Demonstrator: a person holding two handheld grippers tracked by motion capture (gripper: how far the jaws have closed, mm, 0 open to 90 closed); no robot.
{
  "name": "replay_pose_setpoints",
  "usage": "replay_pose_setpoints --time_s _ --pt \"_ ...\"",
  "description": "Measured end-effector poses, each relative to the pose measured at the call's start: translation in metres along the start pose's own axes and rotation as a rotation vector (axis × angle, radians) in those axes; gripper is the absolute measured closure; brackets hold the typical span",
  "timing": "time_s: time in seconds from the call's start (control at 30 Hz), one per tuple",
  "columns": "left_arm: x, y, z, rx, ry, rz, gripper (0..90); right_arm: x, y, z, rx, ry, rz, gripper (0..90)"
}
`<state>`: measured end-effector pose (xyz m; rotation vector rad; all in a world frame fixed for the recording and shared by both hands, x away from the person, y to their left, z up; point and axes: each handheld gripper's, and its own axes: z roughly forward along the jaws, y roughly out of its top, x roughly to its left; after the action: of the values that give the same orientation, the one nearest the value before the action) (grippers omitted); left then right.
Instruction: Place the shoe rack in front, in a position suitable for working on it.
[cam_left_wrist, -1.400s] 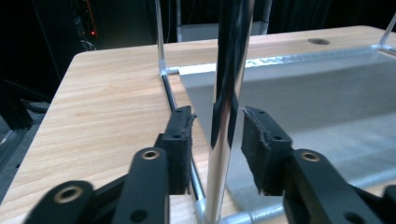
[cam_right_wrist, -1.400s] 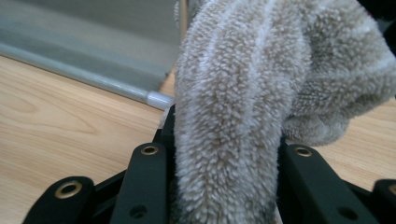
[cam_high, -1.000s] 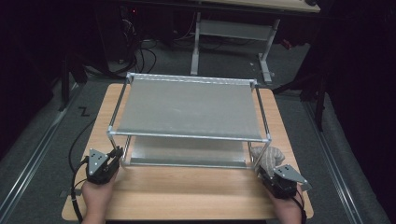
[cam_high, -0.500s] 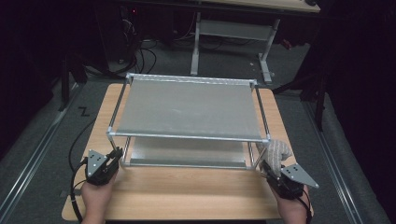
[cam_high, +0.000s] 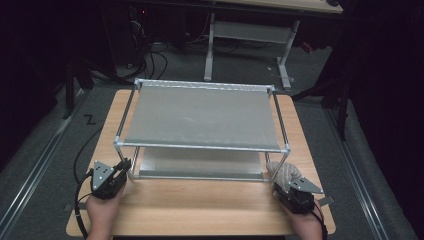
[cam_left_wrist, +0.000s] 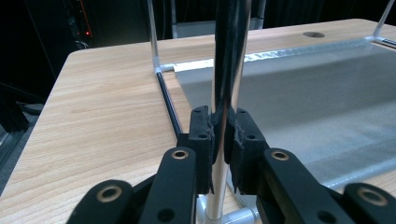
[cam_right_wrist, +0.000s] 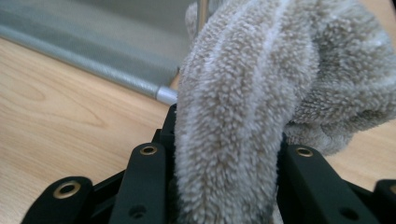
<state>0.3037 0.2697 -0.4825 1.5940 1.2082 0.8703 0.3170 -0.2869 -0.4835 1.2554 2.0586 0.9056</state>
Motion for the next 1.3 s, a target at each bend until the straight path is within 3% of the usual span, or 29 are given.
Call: replay_pose_setpoints --time_s 0.43,0.53,0.77,1.07,1.3 --pt "-0.001 -0.001 -0.003 0.002 0.001 -0.001 80.2 0.003 0.042 -0.050 -0.273 -0.068 -0.006 64.5" --pt "-0.001 -0.001 -0.004 0.003 0.001 0.000 80.2 0.002 0.045 -0.054 -0.295 -0.068 -0.003 64.5" --pt "-0.001 -0.001 -0.003 0.004 -0.003 -0.002 80.2 0.002 0.031 -0.037 -0.222 -0.050 -0.001 64.7" --pt "0.000 0.000 0.000 0.002 -0.004 -0.012 80.1 -0.002 0.000 -0.001 0.004 0.013 0.007 64.7" --pt "-0.006 0.004 0.013 -0.005 -0.027 -0.014 80.0 -0.004 -0.008 -0.006 0.014 -0.002 0.032 64.7"
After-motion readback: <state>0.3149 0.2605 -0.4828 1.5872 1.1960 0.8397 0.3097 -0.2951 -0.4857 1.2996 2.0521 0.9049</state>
